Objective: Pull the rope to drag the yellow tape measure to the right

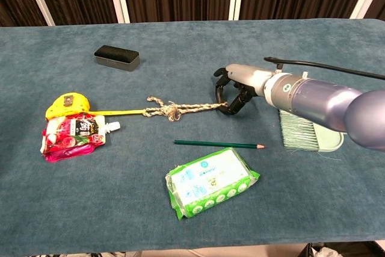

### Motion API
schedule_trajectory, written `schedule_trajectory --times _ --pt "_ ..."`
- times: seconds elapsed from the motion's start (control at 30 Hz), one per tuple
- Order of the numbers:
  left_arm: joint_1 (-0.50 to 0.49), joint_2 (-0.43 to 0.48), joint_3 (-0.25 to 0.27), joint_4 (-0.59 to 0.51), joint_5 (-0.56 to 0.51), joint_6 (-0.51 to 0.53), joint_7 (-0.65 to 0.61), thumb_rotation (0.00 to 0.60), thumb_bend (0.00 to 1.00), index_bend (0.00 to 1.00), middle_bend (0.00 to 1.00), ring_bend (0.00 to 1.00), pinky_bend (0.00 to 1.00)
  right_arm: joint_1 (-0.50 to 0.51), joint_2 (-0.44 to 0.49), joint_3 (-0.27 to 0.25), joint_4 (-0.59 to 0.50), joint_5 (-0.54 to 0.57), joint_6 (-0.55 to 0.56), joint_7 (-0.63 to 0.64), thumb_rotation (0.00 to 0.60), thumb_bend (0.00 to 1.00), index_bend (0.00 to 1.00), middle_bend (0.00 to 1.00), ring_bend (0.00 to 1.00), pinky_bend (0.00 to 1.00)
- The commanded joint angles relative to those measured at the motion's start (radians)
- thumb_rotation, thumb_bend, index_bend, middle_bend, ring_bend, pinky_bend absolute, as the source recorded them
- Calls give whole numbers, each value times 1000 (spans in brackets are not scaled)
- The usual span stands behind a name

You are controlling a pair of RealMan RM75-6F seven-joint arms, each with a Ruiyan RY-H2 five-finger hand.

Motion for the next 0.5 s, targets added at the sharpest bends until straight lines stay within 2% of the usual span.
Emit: schedule_trajectory --times 0.03,0.5 --pt "0 0 0 0 0 0 0 600 246 39 0 0 0 -1 5 3 -5 3 2 0 600 409 655 0 0 142" --pt "2 2 1 -2 1 2 -2 600 247 39 0 0 0 -15 93 39 -30 52 34 -24 600 416 662 0 0 142"
